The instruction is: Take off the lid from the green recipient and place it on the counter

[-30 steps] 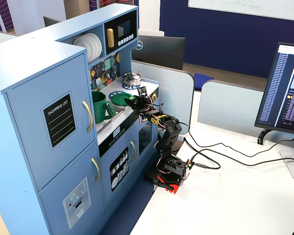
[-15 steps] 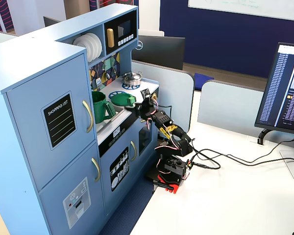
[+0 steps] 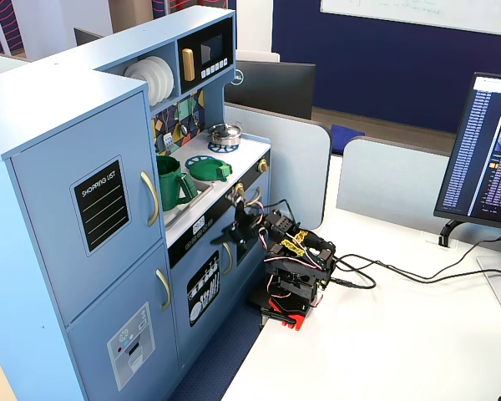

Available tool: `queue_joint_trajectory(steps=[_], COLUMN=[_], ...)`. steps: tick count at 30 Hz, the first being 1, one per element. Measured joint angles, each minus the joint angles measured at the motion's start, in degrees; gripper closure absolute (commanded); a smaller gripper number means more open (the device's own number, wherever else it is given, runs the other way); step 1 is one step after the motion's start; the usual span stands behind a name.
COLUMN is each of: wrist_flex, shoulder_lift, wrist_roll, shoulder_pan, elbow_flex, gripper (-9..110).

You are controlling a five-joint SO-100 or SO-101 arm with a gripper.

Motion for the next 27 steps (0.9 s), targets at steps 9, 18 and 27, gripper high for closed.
queue_joint_trajectory(steps=[9,18,27], wrist_flex=[-2.29,20.48,32.78], shoulder_lift=[4.13,4.48,5.89], wrist_roll=[0.79,4.83,8.09], shoulder_pan=[-3.78,-5.45,-5.27], elbow_flex=[11.95,12.39,12.04], gripper=[88,94,93])
